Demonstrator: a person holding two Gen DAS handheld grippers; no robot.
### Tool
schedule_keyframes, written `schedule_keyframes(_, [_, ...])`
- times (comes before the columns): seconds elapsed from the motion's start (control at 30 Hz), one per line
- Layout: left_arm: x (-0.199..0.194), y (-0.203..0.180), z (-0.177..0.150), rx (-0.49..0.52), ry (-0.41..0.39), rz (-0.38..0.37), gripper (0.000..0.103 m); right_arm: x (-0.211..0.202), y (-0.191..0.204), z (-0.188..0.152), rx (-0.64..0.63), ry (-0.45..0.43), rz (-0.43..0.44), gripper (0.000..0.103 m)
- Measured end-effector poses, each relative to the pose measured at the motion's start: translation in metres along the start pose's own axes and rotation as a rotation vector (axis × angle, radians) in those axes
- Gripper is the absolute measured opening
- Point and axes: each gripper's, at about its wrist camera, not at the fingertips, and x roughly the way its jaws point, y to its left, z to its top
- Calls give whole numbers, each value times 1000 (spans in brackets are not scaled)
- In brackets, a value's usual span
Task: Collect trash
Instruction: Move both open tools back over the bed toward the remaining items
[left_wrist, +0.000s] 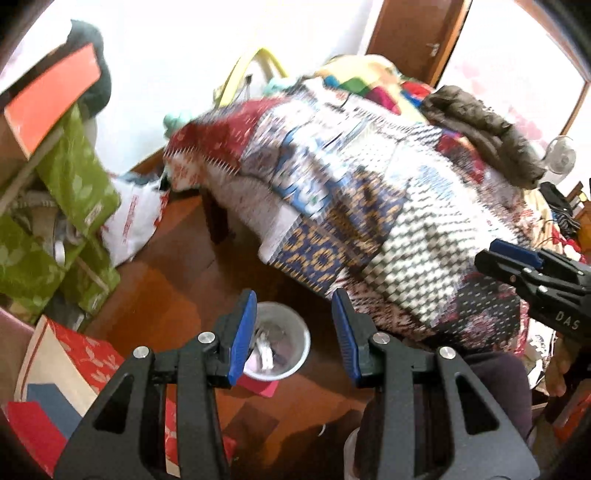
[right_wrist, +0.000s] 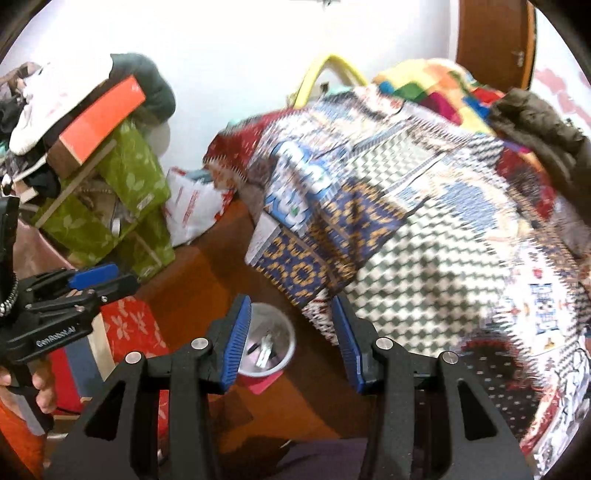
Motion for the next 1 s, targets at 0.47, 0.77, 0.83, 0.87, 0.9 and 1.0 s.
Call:
schedule_keyframes(0.47, [-32, -118, 34, 134, -130, -114, 42, -90, -87, -15, 53, -161, -174, 44])
schedule_keyframes(0.77, [-1, -199, 57, 247, -103, -172, 42, -103, -172, -32, 195, -161, -253, 48])
schedule_keyframes(0.83, [9, -211, 61, 264, -93, -184, 42, -98, -193, -37, 237, -142, -262, 48])
schedule_keyframes(0.87, [16, -220, 64, 273, -86, -192, 42, -96, -202, -39, 256, -133, -266, 48])
schedule_keyframes(0.9, [22, -227, 66, 282, -80, -198, 42, -91, -215, -41, 281, -120, -271, 48])
schedule_keyframes(1.0, [40, -243, 70, 302, -63, -203, 42, -80, -240, -48, 325, -90, -275, 48])
